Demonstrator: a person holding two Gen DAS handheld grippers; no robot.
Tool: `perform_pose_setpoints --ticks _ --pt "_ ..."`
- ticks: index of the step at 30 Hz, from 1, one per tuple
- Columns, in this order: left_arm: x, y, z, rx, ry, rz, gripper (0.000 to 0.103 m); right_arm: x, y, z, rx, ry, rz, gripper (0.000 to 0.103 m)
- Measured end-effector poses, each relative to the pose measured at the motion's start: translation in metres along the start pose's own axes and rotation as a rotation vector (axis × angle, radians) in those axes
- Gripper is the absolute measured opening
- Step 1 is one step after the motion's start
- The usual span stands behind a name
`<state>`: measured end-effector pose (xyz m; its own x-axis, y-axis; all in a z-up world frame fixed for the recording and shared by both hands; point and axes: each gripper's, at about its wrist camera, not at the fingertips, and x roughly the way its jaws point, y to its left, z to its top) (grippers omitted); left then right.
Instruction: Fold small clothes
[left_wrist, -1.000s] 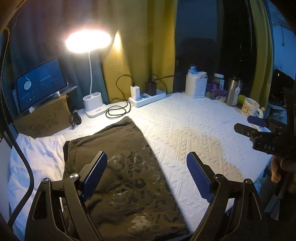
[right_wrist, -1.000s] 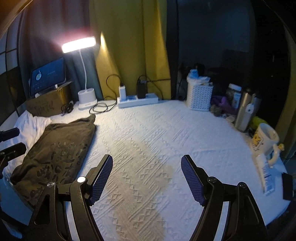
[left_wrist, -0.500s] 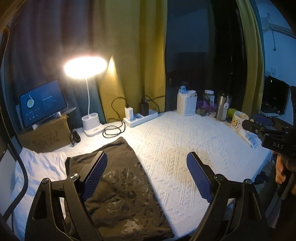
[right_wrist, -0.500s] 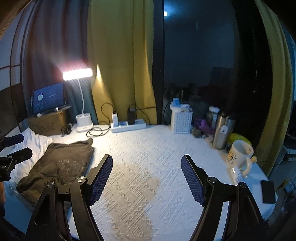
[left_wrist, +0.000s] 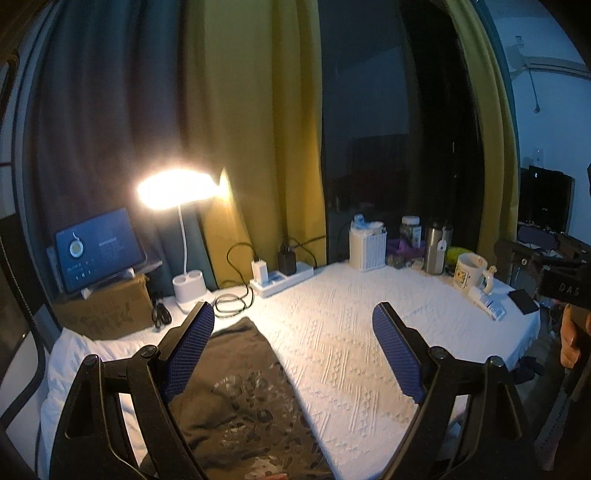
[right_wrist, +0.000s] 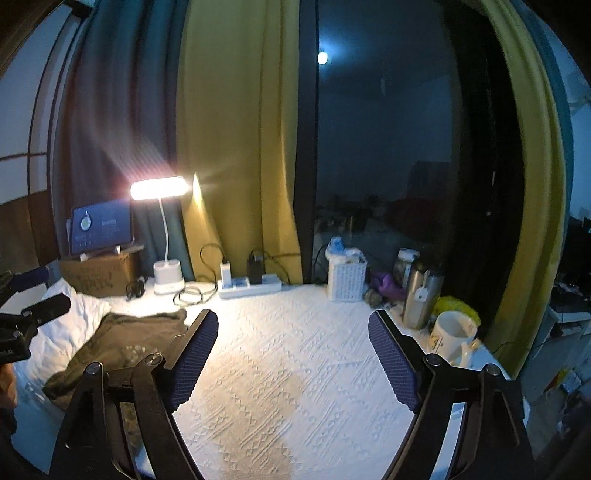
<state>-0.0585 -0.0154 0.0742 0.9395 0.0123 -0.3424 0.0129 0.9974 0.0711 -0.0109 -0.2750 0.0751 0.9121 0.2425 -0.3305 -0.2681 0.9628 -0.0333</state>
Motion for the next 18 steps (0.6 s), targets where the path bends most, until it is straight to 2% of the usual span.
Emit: perform_pose_setpoints --ticks 3,11,18 --pt "-0.012 -0.002 0.007 0.003 -0.032 0.011 0.087 -0.02 -0.001 0.01 0.0 -0.05 -0.01 0.093" --pt "-0.035 -0.004 0.023 -0.002 -0.099 0.029 0.087 -0.066 0.004 0.03 -0.044 -0.155 -0.019 0.094" --pt "-0.054 0.006 0.026 -0.058 -0.141 0.051 0.087 -0.088 0.007 0.037 -0.054 -0.198 -0.026 0.095"
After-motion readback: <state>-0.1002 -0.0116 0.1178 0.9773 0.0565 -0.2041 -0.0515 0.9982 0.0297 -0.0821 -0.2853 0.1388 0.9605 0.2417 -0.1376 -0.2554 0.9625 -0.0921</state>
